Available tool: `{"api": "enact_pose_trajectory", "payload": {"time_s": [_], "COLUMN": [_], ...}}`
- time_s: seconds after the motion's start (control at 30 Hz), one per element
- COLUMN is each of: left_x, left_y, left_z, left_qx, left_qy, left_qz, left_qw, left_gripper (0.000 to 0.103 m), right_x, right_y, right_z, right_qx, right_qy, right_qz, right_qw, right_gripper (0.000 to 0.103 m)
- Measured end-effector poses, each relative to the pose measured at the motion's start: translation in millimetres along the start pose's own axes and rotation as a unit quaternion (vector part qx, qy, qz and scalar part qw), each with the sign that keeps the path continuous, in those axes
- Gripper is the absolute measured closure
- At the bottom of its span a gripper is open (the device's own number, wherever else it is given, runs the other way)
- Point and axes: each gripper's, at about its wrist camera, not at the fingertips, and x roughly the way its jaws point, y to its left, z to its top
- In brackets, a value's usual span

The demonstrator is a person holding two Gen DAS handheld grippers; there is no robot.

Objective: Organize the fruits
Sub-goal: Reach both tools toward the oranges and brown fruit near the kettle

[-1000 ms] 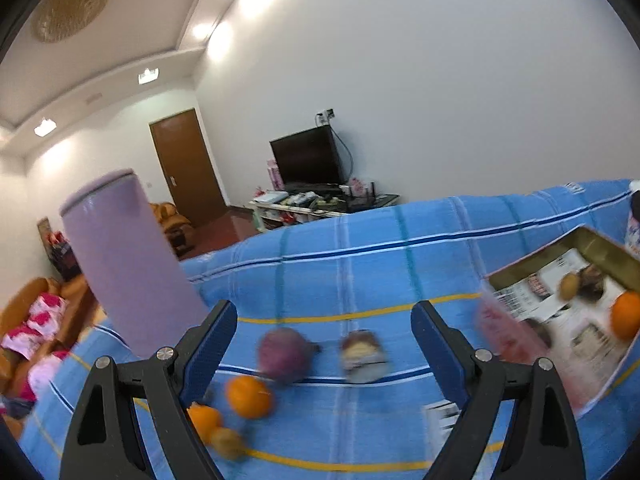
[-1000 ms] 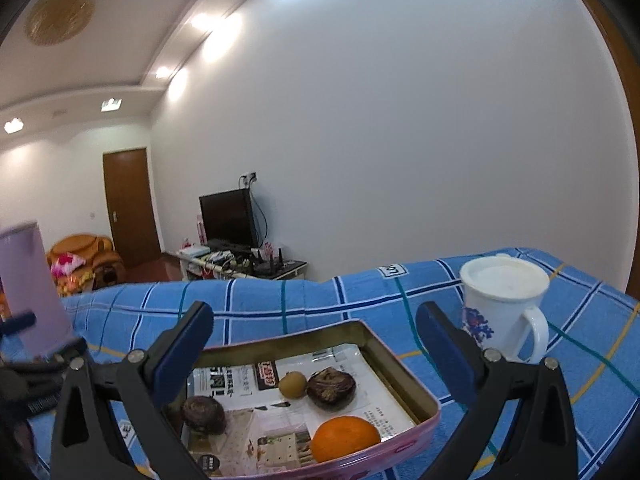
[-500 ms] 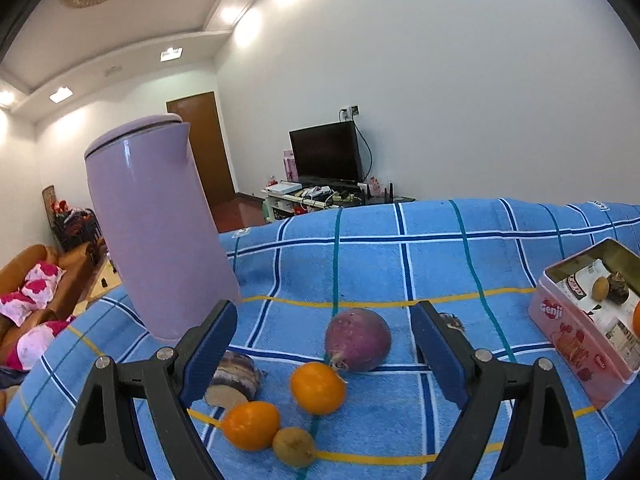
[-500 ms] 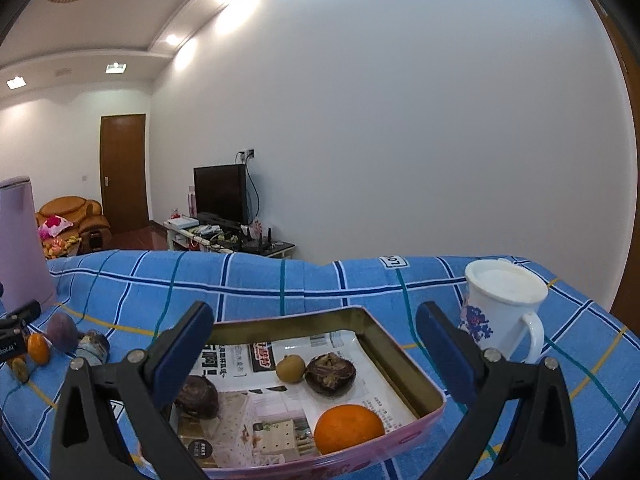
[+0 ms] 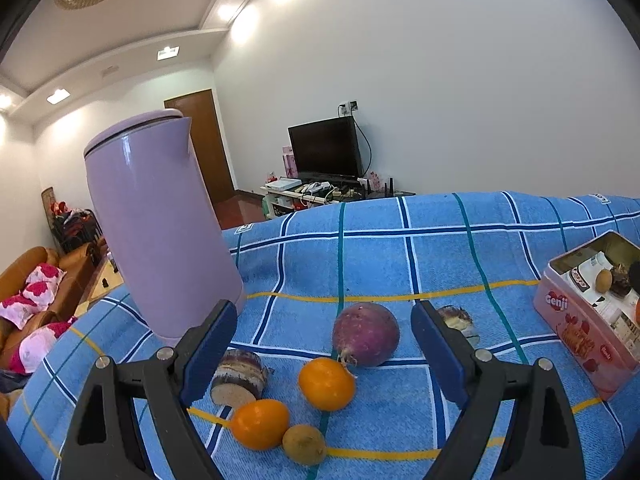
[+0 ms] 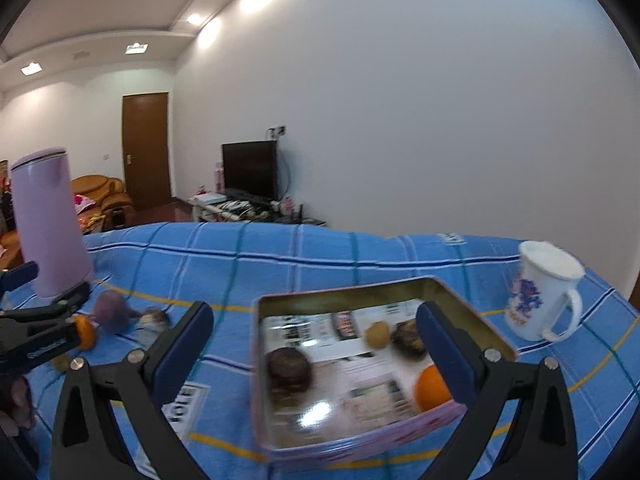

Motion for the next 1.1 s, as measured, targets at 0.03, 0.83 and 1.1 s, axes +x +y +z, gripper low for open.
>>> {"api": "enact_pose_trajectory", "payload": {"time_s": [0.03,0.83,1.1], "left_x": [0.1,32.1,40.9], "left_y": [1.0,139.6,140.3], "left_z": [0.0,0.8,-2.6], "left_qx": [-0.001,-0.082,-0.070], "left_qy": [0.001,0.074,0.100], "left_qz": [-0.001,0.055,0.038], "left_qw": [1.0000,0.9923,0.9917], "left_gripper": [0.013,0.013,0.013], "right_x": [0.9,37.2,46.9], "right_y": [4.3,134.0,206.1], "right_z": [-0.2,-20.7,-28.7], "right_qx": [0.003,-0.020,-0.114], "right_qy": [0.005,0.170,0.220], "right_qz": [0.005,0.195,0.244], "right_qw": [1.000,0.966,0.938], "right_gripper": [0.000,0.036,0.049]}}
